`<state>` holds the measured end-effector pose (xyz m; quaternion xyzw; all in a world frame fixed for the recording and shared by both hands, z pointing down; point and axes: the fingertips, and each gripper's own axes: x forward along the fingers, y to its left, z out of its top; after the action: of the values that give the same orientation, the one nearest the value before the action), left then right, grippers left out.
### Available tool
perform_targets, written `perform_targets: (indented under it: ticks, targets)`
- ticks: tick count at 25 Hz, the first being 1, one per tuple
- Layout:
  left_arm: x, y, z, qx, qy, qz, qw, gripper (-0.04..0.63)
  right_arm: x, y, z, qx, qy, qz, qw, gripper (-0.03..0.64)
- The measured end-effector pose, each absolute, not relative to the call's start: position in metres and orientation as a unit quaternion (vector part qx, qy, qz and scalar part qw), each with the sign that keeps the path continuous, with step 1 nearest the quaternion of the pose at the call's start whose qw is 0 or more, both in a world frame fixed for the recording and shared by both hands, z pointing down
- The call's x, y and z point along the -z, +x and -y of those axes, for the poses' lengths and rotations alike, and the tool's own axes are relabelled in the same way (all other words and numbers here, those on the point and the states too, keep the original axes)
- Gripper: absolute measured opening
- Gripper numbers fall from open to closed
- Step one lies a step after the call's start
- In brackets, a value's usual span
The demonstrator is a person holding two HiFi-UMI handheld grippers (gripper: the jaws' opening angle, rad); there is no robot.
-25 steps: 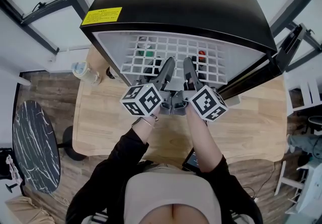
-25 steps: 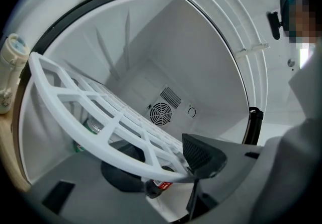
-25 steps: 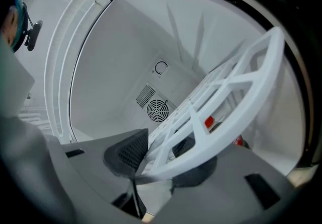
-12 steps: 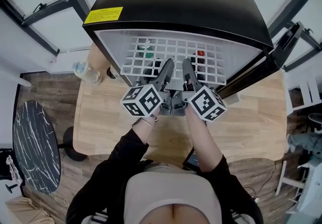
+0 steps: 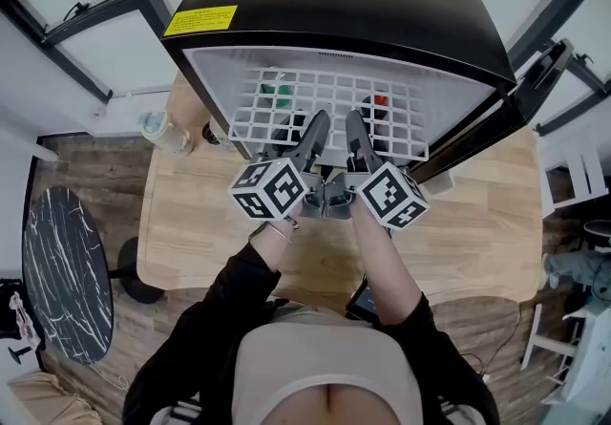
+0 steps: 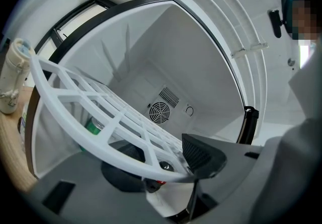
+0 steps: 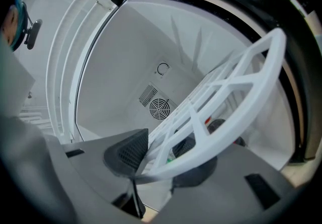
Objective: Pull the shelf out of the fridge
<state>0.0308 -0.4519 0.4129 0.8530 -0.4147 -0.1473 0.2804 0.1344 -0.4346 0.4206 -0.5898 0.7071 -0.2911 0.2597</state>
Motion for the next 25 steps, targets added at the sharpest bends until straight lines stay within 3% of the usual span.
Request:
perform_targets:
  ticks: [25]
  targets:
    - [-0.414,0.027,0.435,0.143,0.851,0.417,0.286,0.219,-0.420,0.130,0.418,0.294,-0.587,-0.708,0.259,0.166]
